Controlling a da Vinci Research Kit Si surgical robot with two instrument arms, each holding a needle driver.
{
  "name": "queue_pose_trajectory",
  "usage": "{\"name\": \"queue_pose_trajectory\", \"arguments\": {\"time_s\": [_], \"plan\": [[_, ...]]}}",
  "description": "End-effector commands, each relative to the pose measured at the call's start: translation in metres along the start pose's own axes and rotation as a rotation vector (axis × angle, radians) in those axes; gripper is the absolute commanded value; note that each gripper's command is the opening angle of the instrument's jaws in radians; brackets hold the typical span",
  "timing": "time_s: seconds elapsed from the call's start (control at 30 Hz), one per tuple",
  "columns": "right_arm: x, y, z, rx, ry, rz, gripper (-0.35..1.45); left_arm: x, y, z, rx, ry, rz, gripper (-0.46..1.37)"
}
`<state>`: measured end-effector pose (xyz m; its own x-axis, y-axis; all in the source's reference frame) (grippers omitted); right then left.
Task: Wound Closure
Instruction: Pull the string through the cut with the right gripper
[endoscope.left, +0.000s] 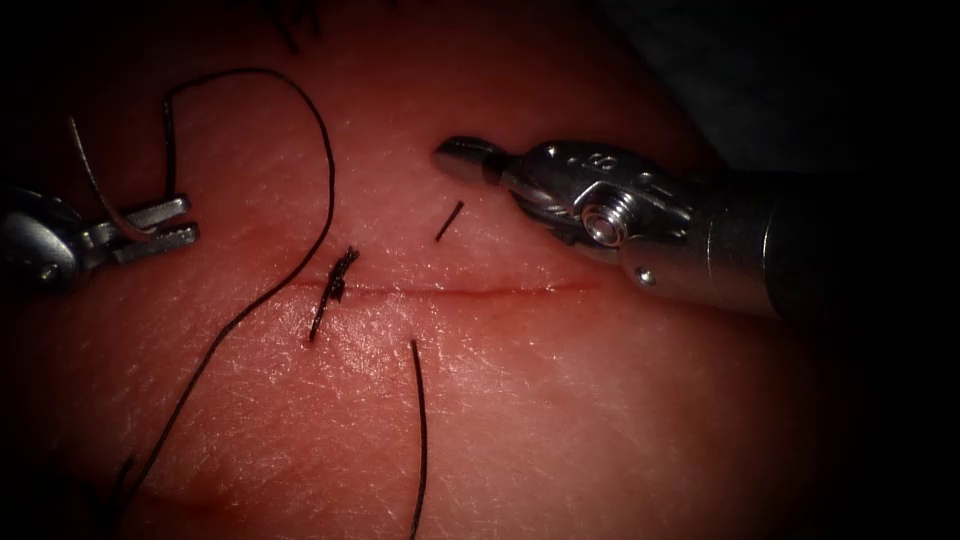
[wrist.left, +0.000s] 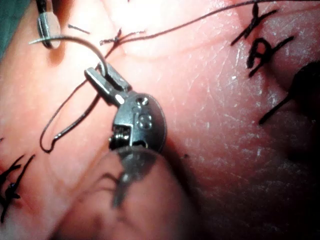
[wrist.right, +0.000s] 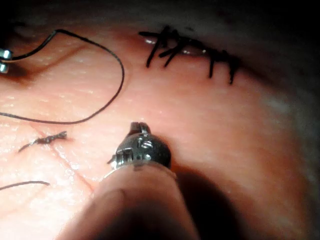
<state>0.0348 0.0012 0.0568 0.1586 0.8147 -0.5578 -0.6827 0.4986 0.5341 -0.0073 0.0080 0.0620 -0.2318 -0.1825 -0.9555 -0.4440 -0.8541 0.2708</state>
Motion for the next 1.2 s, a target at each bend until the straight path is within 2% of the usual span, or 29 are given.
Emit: {"name": "queue_pose_trajectory", "arguments": {"time_s": [0.03, 0.07, 0.13, 0.17, 0.2, 0.27, 0.4, 0.6, 0.67, 0.87, 0.93, 1.03, 1.2], "plan": [[0.0001, 0.0000, 0.0000, -0.001, -0.001, 0.002, -0.35, 0.0000, 0.0000, 0.0000, -0.004, 0.000, 0.000, -0.35], [0.0002, 0.0001, 0.0000, -0.001, -0.002, 0.009, -0.17, 0.0000, 0.0000, 0.0000, -0.004, 0.000, 0.000, -0.35], [0.0004, 0.0002, 0.0000, 0.000, -0.003, 0.010, 0.76, 0.0000, 0.0000, 0.0000, -0.004, 0.000, 0.000, -0.35], [0.0005, 0.0003, 0.0000, 0.001, -0.004, 0.010, 0.94, 0.0000, 0.0000, 0.0000, -0.004, 0.000, 0.000, -0.35], [0.0005, 0.0003, -0.0001, 0.002, -0.005, 0.010, 1.02, 0.0000, 0.0000, 0.0000, -0.004, 0.001, 0.000, -0.35], [0.0006, 0.0003, -0.0004, 0.005, -0.005, 0.010, 0.97, 0.0000, 0.0000, 0.0000, -0.004, 0.001, 0.000, -0.35], [0.0008, 0.0003, -0.0013, 0.010, 0.018, 0.011, 1.16, 0.0000, 0.0002, -0.0001, -0.004, 0.001, 0.001, -0.35], [0.0009, 0.0004, -0.0024, 0.019, 0.029, 0.059, 1.18, -0.0002, 0.0002, -0.0001, -0.005, 0.002, 0.008, -0.35], [0.0007, 0.0002, -0.0026, 0.022, 0.032, 0.111, 1.28, -0.0002, 0.0001, -0.0001, -0.005, 0.002, 0.007, -0.35], [-0.0004, -0.0005, -0.0025, 0.064, 0.043, 0.179, 1.23, -0.0001, 0.0001, -0.0001, -0.005, 0.002, 0.007, -0.35], [-0.0011, -0.0006, -0.0023, 0.092, 0.048, 0.186, 1.10, -0.0001, 0.0001, -0.0001, -0.005, 0.002, 0.006, -0.35], [-0.0020, -0.0007, -0.0022, 0.113, 0.054, 0.196, 1.01, 0.0001, 0.0001, -0.0002, -0.005, 0.001, 0.007, -0.35], [-0.0035, -0.0007, -0.0019, 0.123, 0.063, 0.209, 0.98, 0.0001, 0.0000, -0.0002, -0.005, 0.002, 0.006, -0.35]]}}
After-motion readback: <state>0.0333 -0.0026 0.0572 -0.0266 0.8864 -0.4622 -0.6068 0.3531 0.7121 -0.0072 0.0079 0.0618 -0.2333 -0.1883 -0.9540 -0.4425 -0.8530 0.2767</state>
